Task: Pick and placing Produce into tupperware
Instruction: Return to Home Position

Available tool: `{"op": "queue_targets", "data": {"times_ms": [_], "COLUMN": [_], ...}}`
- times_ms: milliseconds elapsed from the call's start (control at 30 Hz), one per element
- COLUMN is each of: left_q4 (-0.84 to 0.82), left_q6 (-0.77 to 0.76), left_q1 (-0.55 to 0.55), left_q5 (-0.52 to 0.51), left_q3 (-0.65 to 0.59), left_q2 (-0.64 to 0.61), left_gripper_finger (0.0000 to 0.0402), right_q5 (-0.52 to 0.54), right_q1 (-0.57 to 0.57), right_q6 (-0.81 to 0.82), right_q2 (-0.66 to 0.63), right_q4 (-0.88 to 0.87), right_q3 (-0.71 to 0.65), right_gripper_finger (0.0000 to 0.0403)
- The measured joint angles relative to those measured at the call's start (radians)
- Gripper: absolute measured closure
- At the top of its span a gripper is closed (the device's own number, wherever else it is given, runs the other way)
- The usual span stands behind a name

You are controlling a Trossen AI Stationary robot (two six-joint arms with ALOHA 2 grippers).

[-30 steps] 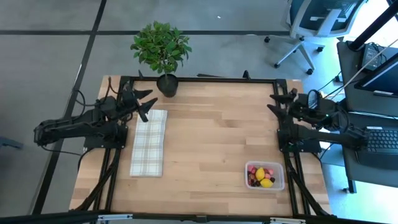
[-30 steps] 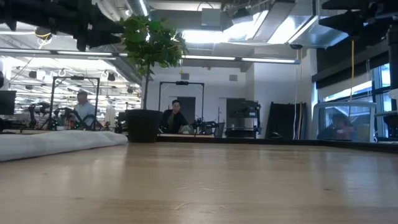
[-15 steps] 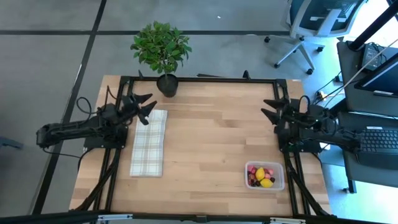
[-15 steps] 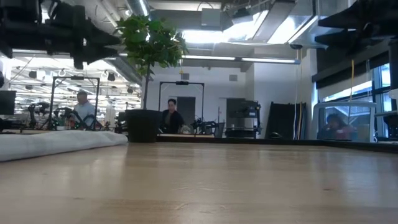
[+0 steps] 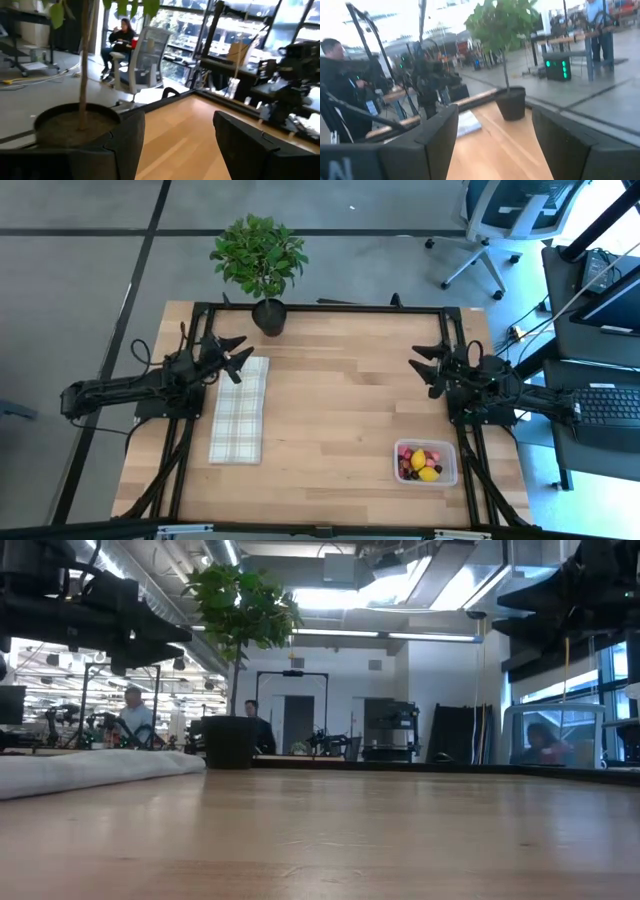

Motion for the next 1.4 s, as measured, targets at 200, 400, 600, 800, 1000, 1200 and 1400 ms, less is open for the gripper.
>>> {"op": "queue_targets", "data": {"times_ms": [200, 400, 600, 800, 1000, 1200, 1400], "left_q4": [-0.024, -0.08, -0.174, -0.193, -0.199, -0.199, -0.199], "left_q6": [0.008, 0.01, 0.01, 0.003, 0.008, 0.009, 0.01], "left_q1": [0.0, 0.0, 0.0, 0.0, 0.0, 0.0, 0.0], "left_q5": [-0.017, -0.018, -0.019, -0.057, -0.05, -0.05, -0.049], "left_q3": [0.0, 0.0, 0.0, 0.0, 0.0, 0.0, 0.0], "left_q2": [0.0, 0.001, 0.001, 0.0, 0.001, 0.001, 0.001], "left_gripper_finger": [0.0174, 0.0174, 0.0174, 0.0174, 0.0174, 0.0174, 0.0174], "right_q5": [0.0, 0.001, 0.003, 0.004, 0.004, 0.004, 0.004], "right_q1": [0.0, 0.0, 0.0, 0.001, 0.001, 0.001, 0.001], "right_q6": [-0.007, -0.014, -0.035, -0.003, 0.016, 0.022, 0.022], "right_q2": [0.0, 0.001, 0.001, 0.008, 0.009, 0.009, 0.009], "right_q4": [0.176, 0.182, 0.11, 0.025, 0.025, 0.025, 0.025], "right_q3": [-0.096, -0.101, -0.101, -0.101, -0.101, -0.101, -0.101], "right_gripper_finger": [0.0148, 0.0148, 0.0148, 0.0148, 0.0148, 0.0148, 0.0148]}}
